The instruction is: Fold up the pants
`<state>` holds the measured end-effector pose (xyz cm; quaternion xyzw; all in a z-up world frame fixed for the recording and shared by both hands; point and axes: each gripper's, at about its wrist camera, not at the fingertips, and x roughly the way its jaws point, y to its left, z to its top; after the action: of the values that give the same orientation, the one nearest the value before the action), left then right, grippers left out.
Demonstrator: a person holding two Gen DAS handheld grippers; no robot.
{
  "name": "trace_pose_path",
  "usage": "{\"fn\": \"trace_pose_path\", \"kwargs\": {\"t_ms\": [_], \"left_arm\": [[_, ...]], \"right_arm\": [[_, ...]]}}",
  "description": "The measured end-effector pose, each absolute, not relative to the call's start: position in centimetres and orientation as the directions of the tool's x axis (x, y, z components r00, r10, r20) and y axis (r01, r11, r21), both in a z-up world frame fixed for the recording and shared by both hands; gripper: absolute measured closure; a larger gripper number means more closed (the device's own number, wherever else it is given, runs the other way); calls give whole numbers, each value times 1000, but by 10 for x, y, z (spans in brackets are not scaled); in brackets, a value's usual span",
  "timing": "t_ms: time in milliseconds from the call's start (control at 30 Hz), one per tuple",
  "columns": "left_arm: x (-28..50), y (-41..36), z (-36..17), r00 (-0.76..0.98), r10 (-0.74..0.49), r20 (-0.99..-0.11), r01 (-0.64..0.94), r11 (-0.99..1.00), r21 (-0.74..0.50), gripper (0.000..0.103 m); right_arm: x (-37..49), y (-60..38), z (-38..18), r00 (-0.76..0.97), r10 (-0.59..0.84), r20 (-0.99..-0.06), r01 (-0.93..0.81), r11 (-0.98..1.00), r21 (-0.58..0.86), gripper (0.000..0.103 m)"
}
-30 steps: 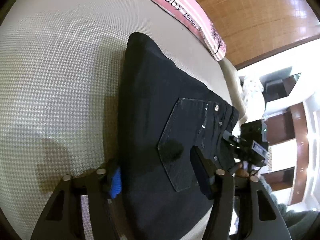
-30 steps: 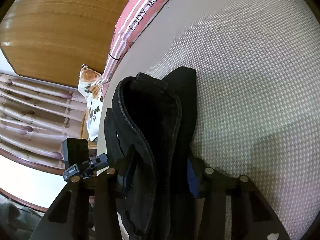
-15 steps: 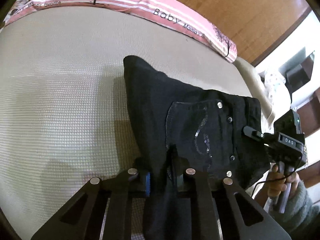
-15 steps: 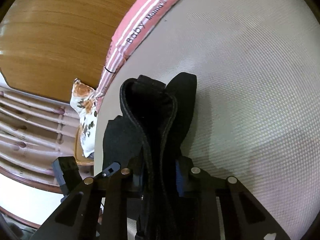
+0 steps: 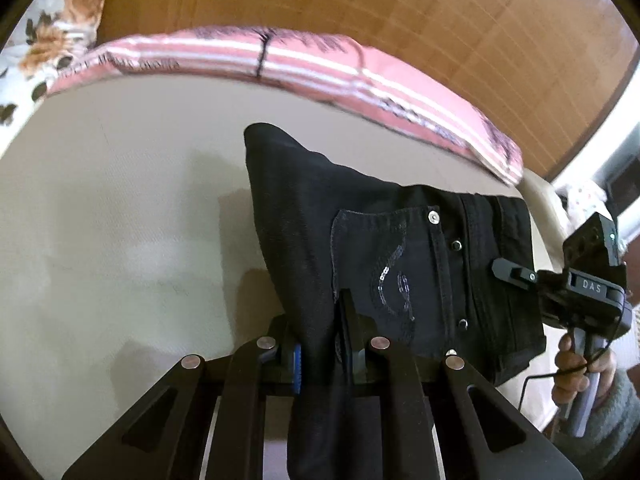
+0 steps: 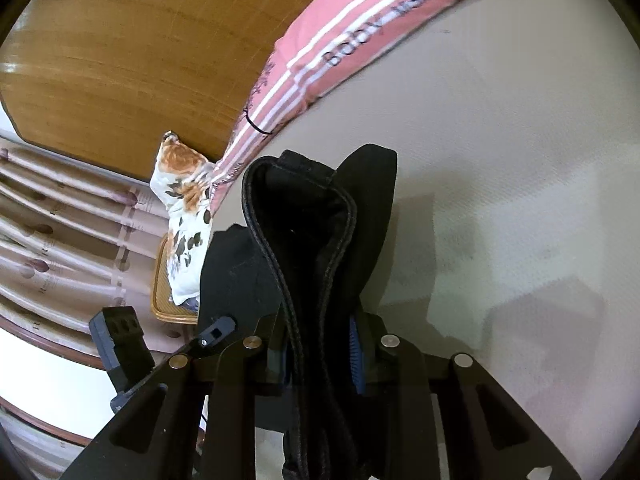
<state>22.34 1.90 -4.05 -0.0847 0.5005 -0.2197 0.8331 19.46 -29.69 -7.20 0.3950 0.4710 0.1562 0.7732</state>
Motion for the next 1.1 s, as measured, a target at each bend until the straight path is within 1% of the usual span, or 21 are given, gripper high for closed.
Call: {"fn": "trace_pose_path", "kwargs": {"t_ms": [200,300,333,367,400,433,467,500,533,600,667,767,833,867,900,967,1100], "left_arm": [[261,27,-37,433,-423,-796,263,904,-338,88],[274,25,-48,427,-413,-804,255,908,-331,88],[279,26,-58,417,-400,-816,245,914,-322,86],[283,25,-67,406,-380,-831,230,923,-309,84],[284,24,-73,396,-364,-843,218,929,-299,77],[286,25,-83,381,-348,-857,202,935,-290,70],[285,26,-88,378,-344,-860,193,937,-290,69],[283,28,-91,385,-346,-856,188,937,-295,64],[279,29,-93,397,-344,-851,195,938,-288,60],[274,30,-94,401,-335,-853,200,940,-275,54],[264,34,-96,400,-341,-851,206,938,-279,53],[245,40,-97,409,-340,-847,212,938,-274,50],[232,42,-98,422,-319,-849,215,945,-248,49],[226,44,-97,428,-313,-848,216,946,-241,49],[221,45,-96,440,-302,-846,213,950,-228,48],[212,44,-90,465,-251,-849,185,965,-184,48],[192,38,-69,522,-175,-835,169,981,-100,48]], "right_arm": [[238,-285,-74,497,612,-615,128,650,749,81],[248,-281,-83,491,589,-642,134,677,723,81],[250,-282,-88,489,573,-657,146,689,710,81],[251,-282,-95,483,546,-684,165,711,684,78],[251,-283,-101,477,512,-714,190,733,653,75],[250,-284,-105,475,498,-726,200,742,640,65],[247,-285,-107,475,476,-740,208,757,620,54],[244,-286,-108,479,460,-747,207,768,606,48],[241,-286,-107,484,448,-751,200,779,594,49],[232,-285,-103,483,429,-763,193,798,571,49],[218,-284,-99,486,404,-775,183,820,542,45],[195,-280,-97,482,369,-795,174,849,499,43],[178,-280,-96,494,350,-796,175,856,486,43],[171,-282,-97,501,342,-795,185,855,484,40],[167,-284,-97,506,340,-793,190,852,487,38],[161,-286,-92,512,320,-797,205,856,475,38],[152,-267,-65,550,199,-811,184,918,351,38]]}}
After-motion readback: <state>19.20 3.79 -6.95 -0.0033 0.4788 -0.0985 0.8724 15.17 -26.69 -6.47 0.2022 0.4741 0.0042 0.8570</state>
